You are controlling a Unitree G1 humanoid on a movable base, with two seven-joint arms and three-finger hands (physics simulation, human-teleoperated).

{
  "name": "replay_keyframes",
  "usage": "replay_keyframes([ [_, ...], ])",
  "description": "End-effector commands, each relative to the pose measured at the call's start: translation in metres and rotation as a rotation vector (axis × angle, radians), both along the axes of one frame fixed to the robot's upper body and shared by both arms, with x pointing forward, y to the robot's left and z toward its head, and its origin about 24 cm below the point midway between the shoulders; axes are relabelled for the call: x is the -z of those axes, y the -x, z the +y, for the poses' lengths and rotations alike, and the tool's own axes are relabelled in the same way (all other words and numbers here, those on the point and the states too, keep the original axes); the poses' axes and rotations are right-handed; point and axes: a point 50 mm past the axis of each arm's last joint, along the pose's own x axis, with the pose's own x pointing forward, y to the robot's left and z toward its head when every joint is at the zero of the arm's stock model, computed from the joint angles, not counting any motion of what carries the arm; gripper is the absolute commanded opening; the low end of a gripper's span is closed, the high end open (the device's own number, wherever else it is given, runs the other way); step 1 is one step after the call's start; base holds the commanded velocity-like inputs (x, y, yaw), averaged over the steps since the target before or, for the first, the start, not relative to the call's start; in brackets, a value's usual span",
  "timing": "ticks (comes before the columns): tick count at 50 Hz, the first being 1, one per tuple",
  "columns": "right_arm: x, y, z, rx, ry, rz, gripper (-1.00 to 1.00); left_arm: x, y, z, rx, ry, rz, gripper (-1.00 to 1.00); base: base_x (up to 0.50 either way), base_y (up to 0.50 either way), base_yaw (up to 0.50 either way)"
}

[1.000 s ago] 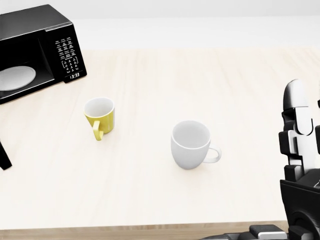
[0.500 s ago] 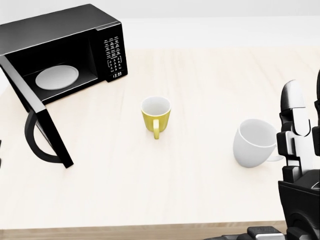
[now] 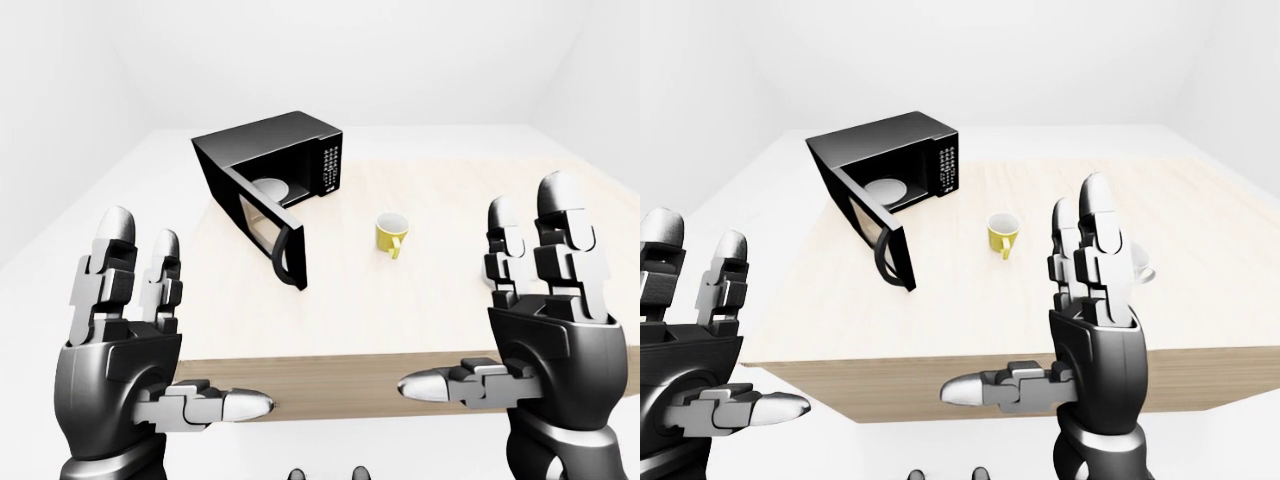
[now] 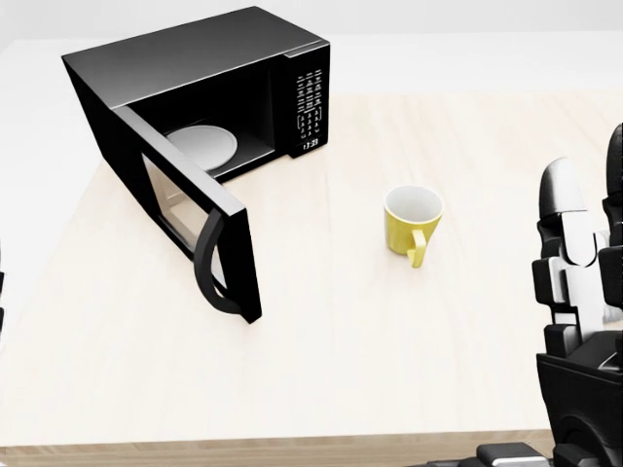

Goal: Close the microwave.

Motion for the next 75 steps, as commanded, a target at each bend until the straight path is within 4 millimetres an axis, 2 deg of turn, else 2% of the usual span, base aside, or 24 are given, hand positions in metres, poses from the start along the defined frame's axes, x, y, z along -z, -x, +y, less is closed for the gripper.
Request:
replay_keyframes([
  [1, 0.0006, 0.0003, 0.0011, -0.005, 0.004, 0.004, 1.00, -0.0001, -0.0001, -0.0003, 0.001, 0.001, -0.001, 1.00, 0.00, 0.50, 0.00],
  [42, 0.0019, 0.0008, 0.0046, -0.010, 0.023, 0.012, 1.00, 0.0005, 0.0002, -0.0005, 0.000, -0.001, 0.001, 1.00, 0.00, 0.50, 0.00],
  [75, -0.0004, -0.0001, 0.0029, -0.007, -0.017, -0.003, 1.00, 0.0010, 0.0000, -0.0023, -0.013, -0.031, 0.006, 1.00, 0.03, 0.00, 0.00],
])
